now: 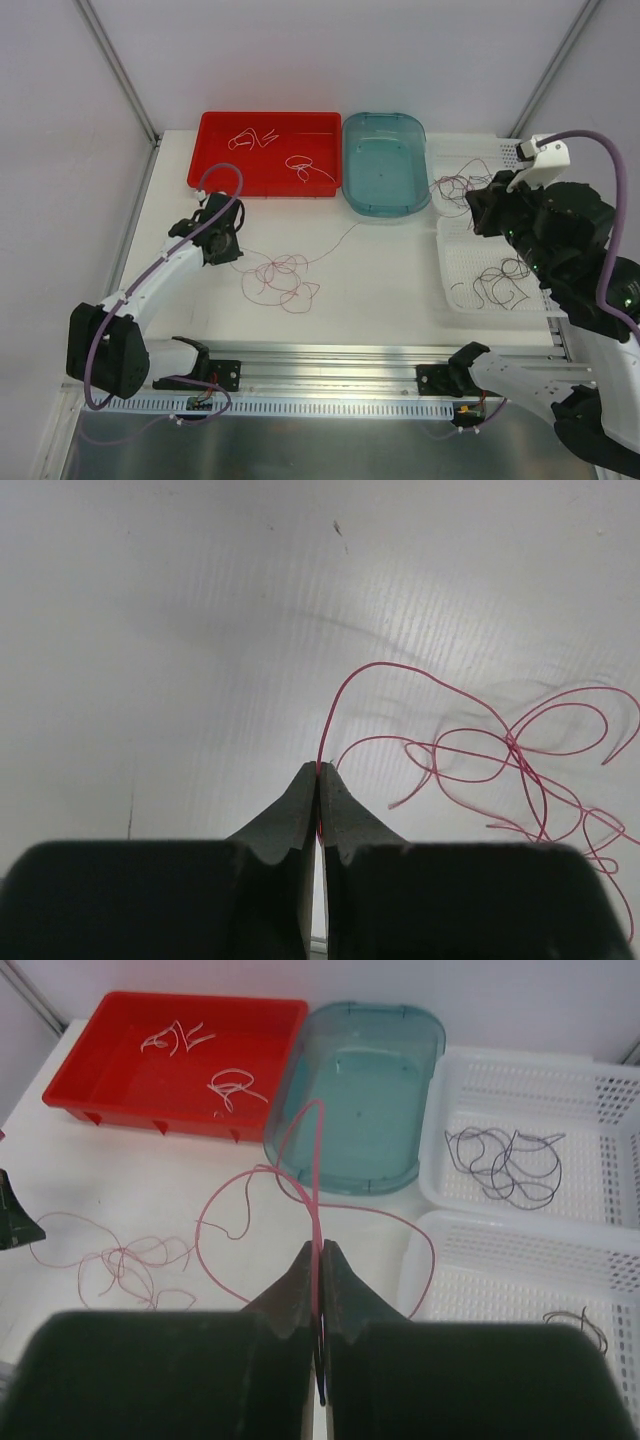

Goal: Untangle the cables

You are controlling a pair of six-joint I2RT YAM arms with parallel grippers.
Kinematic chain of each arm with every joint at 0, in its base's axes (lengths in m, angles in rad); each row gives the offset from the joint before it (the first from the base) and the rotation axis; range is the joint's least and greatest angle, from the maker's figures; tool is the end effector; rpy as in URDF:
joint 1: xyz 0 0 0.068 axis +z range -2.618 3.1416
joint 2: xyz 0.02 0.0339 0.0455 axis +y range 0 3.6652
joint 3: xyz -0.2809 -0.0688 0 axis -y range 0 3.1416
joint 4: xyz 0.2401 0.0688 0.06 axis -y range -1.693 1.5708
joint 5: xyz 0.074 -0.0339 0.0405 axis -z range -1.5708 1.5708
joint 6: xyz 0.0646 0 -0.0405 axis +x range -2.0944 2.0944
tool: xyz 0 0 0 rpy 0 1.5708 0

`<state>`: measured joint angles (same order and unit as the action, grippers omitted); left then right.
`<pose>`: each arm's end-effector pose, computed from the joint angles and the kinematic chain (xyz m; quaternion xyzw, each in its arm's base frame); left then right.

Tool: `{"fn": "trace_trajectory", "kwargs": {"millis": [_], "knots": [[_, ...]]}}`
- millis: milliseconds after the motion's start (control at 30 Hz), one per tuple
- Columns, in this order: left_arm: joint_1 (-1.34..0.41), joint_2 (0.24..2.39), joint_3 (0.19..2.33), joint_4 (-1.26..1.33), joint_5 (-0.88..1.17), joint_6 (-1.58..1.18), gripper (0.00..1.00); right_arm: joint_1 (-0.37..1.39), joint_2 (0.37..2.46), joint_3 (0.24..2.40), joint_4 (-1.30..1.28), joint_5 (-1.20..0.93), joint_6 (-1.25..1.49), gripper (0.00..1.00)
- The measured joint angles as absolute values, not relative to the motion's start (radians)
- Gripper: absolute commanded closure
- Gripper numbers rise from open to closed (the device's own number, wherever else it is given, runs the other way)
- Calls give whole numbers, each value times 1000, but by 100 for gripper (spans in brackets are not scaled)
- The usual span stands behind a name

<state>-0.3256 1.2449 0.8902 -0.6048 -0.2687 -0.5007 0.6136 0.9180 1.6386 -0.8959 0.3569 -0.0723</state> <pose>0.2464 -0.0651 0.2409 -0.1228 0.9379 -0.0027 0.3244 0.1133 0.0522 0.5167 -0.1462 0.7486 0.0380 0.6456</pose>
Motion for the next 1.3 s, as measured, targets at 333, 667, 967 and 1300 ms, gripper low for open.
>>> {"fn": "trace_trajectory", "kwargs": {"millis": [333,667,967,1300], "knots": [[-325,1283,906,-674,-347,-436,100,579,1033,1899,-940,379,-169,99],[-286,1463,954,-784,-448,-432,100,558,1077,2020,-913,468,-213,99],[-57,1415,1079,-818,-651,-393,100,532,1039,1900,-904,527,-213,99],[-59,1386,1092,-790,-606,-359,100,527,1016,1740,-894,366,-199,99]]}}
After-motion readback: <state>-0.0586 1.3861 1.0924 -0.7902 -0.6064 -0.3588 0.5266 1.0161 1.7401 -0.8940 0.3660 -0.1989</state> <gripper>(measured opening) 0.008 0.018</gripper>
